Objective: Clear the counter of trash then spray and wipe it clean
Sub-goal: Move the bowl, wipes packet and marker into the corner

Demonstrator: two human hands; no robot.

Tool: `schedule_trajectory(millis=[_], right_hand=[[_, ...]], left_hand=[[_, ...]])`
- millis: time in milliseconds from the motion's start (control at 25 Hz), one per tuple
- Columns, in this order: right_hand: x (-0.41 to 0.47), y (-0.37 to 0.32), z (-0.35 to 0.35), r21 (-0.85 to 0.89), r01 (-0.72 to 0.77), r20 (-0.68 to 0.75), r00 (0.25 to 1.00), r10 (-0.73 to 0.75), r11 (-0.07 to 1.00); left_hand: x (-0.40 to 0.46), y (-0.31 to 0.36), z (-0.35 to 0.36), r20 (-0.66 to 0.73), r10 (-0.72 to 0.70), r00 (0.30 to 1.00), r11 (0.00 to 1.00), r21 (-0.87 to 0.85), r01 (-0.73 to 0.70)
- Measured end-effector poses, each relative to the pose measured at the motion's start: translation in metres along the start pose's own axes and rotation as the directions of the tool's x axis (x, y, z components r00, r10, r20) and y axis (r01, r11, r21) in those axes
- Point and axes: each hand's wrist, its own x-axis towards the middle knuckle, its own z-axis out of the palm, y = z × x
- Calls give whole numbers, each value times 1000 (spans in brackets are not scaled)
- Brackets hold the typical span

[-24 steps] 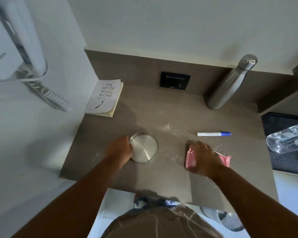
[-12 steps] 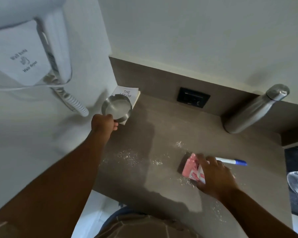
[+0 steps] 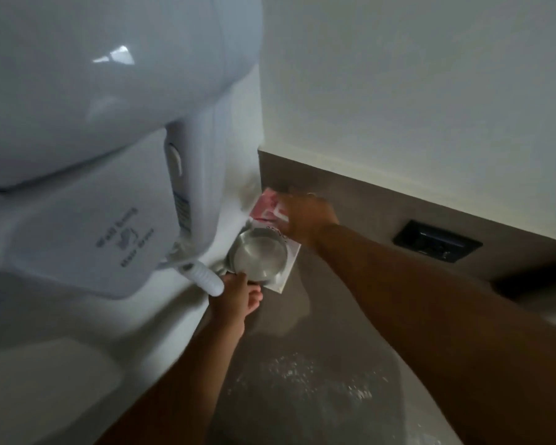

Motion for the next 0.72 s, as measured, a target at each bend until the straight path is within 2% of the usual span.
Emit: schedule_trajectory(millis=[200,320,400,480,560,640,720], right_hand=[[44,-10,54,-46,-120,145,981,125,992],[41,5,52,157,-69,159,986,43,985],[13,14,50,328,-96,106,992,64,940],[-47,26,52,468,-157,28,986,163,870],[-125,43,59,481,-144,-88,974,211,865],[-202,72,66,447,-211,-103,953,285,869],[-267,104,66,390,-345,-76,912,403,854]], left_hand=[[-12,6,-4,85,-45,995,991,-119,55],[-15,10,-5,133,-44,990,987,-148,64],[-17,5,-6,135,-17,991,989,-142,36],[-22,-11,-6,75,51,996,998,-49,-47],[-28,-35,1,40,135,990,980,143,-139],[-37,-63,22,117,174,978,935,293,-201],[-49,-85,52,235,263,936,808,477,-347]])
